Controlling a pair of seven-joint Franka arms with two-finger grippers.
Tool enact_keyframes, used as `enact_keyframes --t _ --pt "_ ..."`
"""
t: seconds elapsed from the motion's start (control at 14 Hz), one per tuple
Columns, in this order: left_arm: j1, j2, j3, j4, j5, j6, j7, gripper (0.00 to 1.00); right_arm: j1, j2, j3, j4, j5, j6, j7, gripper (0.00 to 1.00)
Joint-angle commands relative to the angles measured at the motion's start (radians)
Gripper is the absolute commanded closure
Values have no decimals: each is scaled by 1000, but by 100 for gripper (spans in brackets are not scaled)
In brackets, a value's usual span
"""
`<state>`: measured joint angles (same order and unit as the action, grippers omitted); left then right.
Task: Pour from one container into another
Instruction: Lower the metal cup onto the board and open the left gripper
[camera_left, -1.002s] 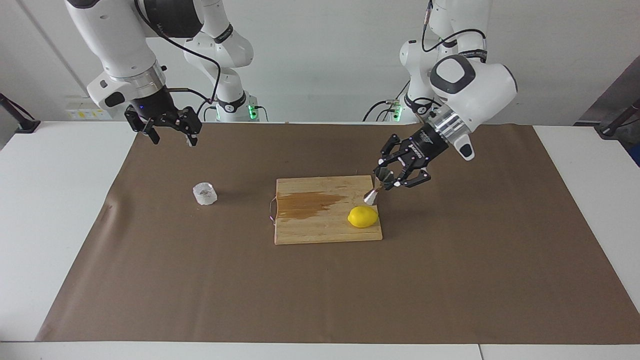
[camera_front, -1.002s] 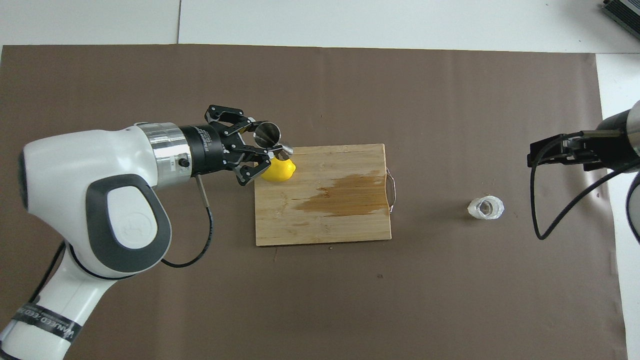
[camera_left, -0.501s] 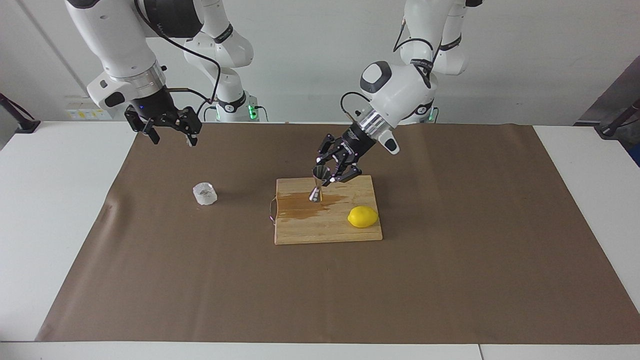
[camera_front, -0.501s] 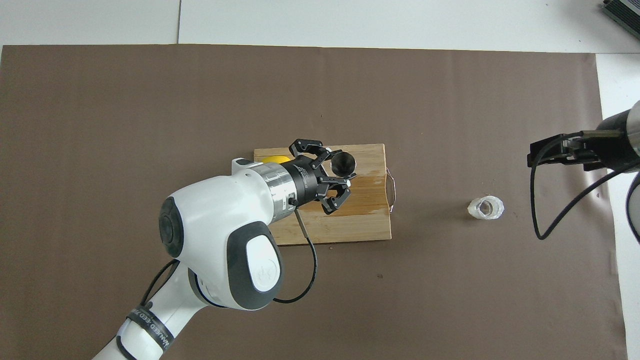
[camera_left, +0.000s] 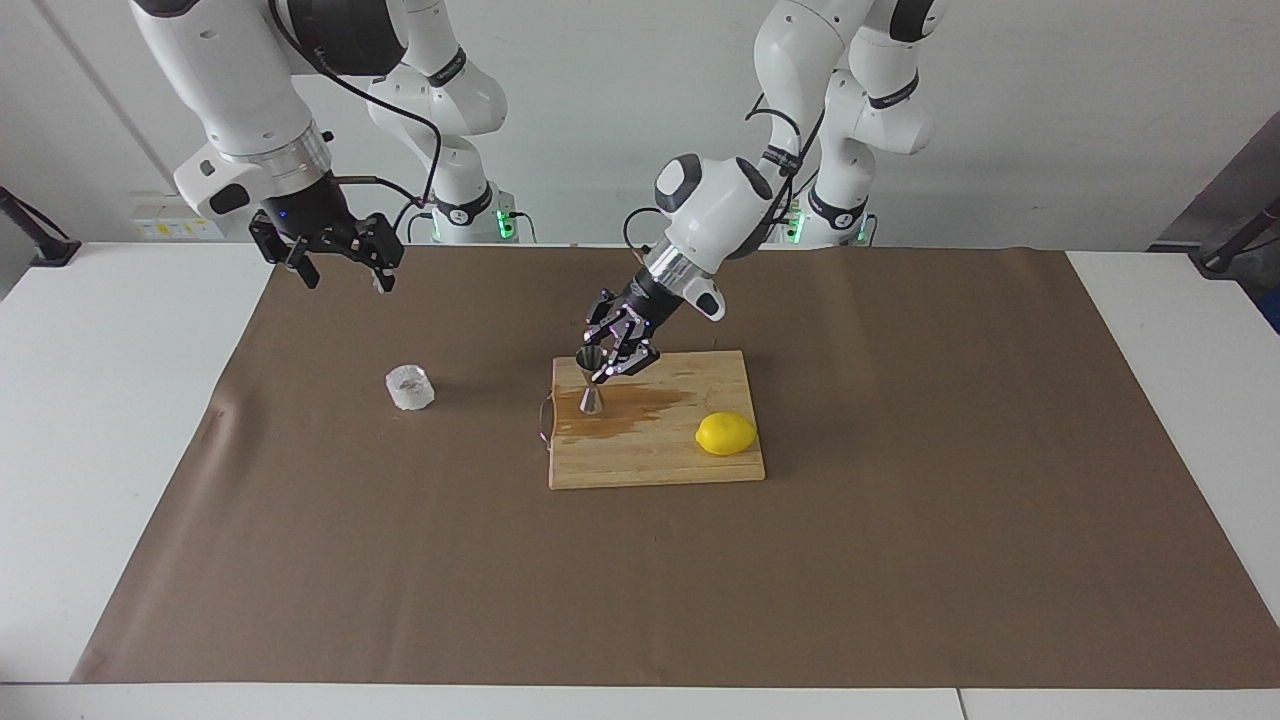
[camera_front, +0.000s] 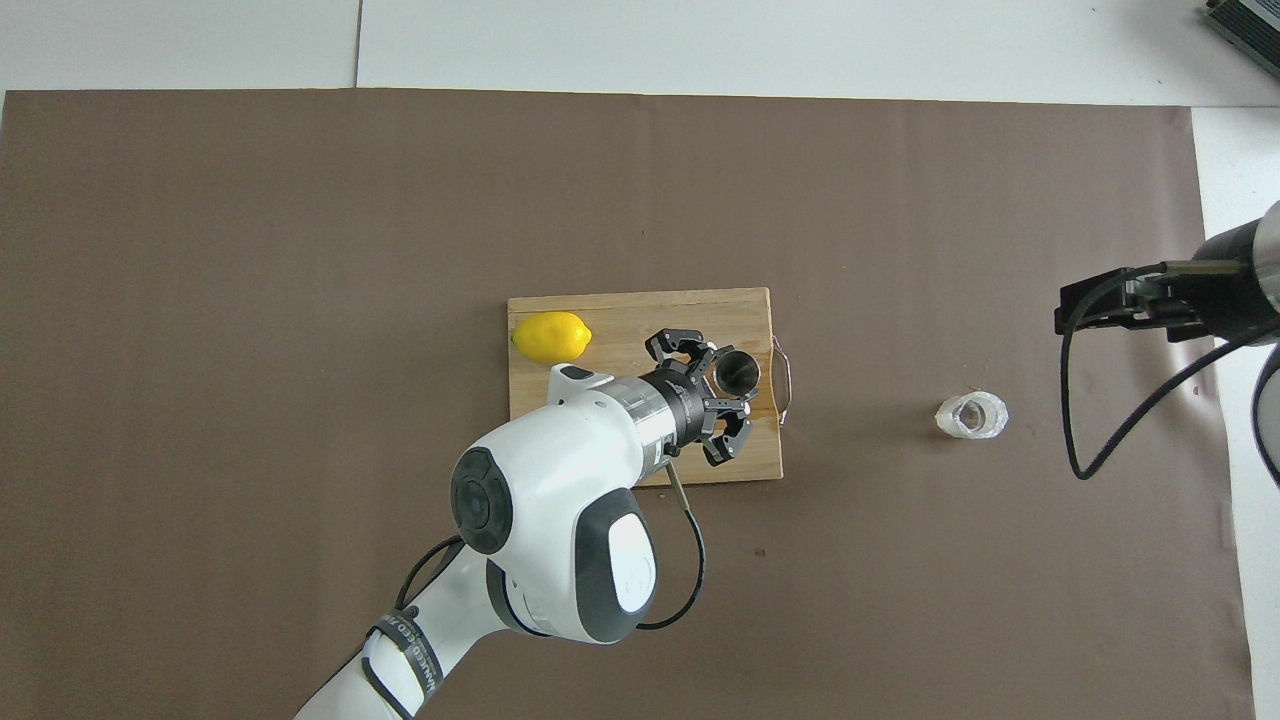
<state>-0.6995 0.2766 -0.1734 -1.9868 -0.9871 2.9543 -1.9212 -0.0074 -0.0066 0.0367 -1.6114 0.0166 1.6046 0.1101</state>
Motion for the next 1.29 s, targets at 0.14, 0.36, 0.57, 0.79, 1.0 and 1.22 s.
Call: enact_keyframes --t 0.14,0.36,0.57,0.79,1.0,1.22 --pt "-63 46 17 16 16 52 -18 99 -9 -7 3 -4 6 -14 -20 0" --pt "-64 61 17 13 22 55 -9 79 -9 -9 3 -4 8 -14 -20 0" --pt "-64 61 17 8 27 55 -7 48 -9 -10 3 -7 8 -15 -20 0" --pt "-64 56 20 10 28 51 7 0 -9 -10 5 -7 8 -15 -20 0" --pt "-54 3 26 5 31 4 16 0 -9 -10 3 -7 8 -15 -20 0" --pt "-38 -56 58 5 135 -125 16 0 -14 -10 3 -7 8 -15 -24 0"
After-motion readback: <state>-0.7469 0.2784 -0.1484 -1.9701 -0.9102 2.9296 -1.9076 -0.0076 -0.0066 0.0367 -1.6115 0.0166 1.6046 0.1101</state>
